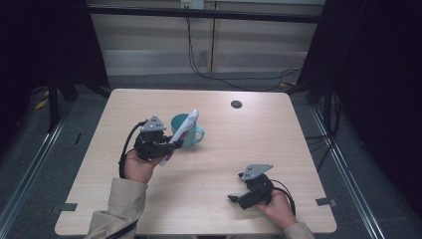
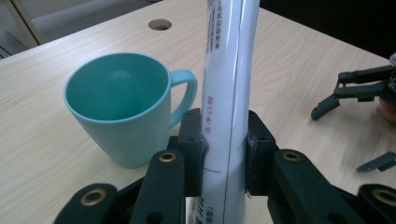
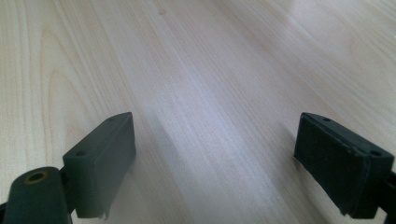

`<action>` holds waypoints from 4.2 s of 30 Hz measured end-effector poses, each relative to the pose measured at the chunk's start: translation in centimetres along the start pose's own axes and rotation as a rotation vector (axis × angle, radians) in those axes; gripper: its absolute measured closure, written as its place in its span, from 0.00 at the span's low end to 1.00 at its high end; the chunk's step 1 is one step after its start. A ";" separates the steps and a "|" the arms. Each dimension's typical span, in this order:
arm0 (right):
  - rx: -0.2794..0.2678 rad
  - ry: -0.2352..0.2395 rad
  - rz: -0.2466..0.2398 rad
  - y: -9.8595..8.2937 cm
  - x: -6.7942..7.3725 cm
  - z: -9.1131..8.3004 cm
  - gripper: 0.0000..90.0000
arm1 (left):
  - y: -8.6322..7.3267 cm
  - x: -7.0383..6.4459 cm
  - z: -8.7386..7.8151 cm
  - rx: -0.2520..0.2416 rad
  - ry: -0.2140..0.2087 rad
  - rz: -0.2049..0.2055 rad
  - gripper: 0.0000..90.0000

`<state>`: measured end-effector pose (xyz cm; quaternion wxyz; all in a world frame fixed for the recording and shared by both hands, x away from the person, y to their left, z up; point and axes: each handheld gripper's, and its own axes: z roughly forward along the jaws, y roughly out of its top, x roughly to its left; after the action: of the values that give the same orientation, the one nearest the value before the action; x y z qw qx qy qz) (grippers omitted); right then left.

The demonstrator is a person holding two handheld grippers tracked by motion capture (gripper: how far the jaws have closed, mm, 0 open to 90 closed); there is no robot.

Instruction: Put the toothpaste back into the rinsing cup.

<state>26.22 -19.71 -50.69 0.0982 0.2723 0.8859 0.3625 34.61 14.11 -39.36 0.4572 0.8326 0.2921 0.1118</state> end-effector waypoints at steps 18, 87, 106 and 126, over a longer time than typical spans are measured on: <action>-0.041 0.006 -0.005 -0.5 -0.1 0.0 0.13 | 1.4 0.9 -0.1 -0.099 0.070 -0.041 0.82; -0.042 0.004 -0.003 -0.6 -0.1 0.0 0.13 | 5.5 3.6 5.7 -0.224 0.130 -0.077 0.82; -0.041 0.003 -0.001 -0.6 0.0 -0.1 0.13 | 5.1 4.2 7.5 -0.226 0.148 -0.080 0.82; -0.041 0.002 0.001 -0.6 0.0 -0.1 0.13 | 3.3 4.4 9.1 -0.229 0.178 -0.096 0.81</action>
<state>25.92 -20.15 -51.05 0.1028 0.2705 0.8782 0.3808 43.57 9.00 -42.03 0.5265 0.7467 0.3564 0.1956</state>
